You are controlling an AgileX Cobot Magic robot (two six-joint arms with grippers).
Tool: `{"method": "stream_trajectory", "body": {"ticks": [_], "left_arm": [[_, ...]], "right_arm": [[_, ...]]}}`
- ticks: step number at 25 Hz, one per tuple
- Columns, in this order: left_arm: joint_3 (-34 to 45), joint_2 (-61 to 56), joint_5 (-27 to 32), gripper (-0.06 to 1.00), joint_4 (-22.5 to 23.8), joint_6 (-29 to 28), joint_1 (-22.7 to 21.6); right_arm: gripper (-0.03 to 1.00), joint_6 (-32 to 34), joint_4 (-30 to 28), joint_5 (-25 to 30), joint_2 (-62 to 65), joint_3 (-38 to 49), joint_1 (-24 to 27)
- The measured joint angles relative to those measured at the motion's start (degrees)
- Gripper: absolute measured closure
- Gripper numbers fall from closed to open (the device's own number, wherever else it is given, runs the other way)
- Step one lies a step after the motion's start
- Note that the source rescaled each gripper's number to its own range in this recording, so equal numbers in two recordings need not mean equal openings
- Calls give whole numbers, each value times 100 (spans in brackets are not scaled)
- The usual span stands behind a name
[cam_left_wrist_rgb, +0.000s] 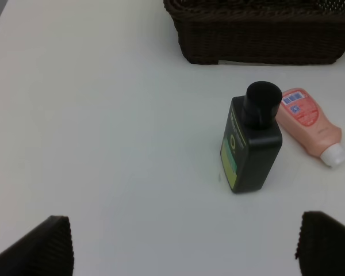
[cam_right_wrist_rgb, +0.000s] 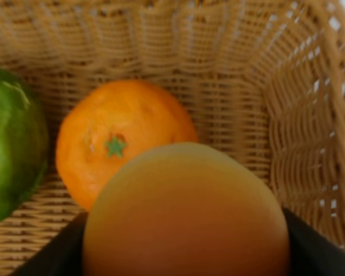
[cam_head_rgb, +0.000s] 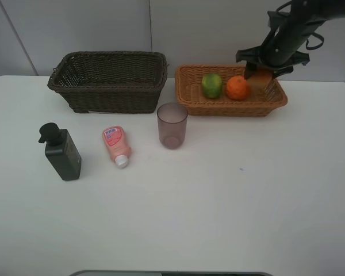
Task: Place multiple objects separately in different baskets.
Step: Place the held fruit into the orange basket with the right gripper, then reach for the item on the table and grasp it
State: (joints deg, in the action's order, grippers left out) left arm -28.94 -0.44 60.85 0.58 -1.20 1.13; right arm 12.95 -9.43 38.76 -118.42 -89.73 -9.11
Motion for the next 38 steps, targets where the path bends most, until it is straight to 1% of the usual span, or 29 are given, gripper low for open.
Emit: {"method": "stream_trajectory", "body": {"ticks": [10,11,15,16,17,19,22,26,30,33,35,38], "left_arm": [[0,0,0,-6,0,0,0],[0,0,0,-6,0,0,0],[0,0,0,-6,0,0,0],[0,0,0,-6,0,0,0],[0,0,0,-6,0,0,0],[0,0,0,-6,0,0,0],[0,0,0,-6,0,0,0],[0,0,0,-6,0,0,0],[0,0,0,-6,0,0,0],[0,0,0,-6,0,0,0],[0,0,0,-6,0,0,0],[0,0,0,-6,0,0,0]], "right_arm": [[96,0,0,-90,-152,0,0],[87,0,0,-90,-152,0,0],[27,12,-145,-90,-152,0,0],[15,12,-150,-90,-152,0,0],[8,12,-150,-90,-152,0,0],[1,12,-150,-71,-139,0,0],[-2,12,-150,-15,-44,0,-6],[-3,12,-112,283,254,0,-85],[-3,12,122,952,686,0,-355],[-3,12,148,1428,1156,119,-581],[-3,12,148,1484,1568,425,-680],[-3,12,148,1392,2344,1047,-757]]}}
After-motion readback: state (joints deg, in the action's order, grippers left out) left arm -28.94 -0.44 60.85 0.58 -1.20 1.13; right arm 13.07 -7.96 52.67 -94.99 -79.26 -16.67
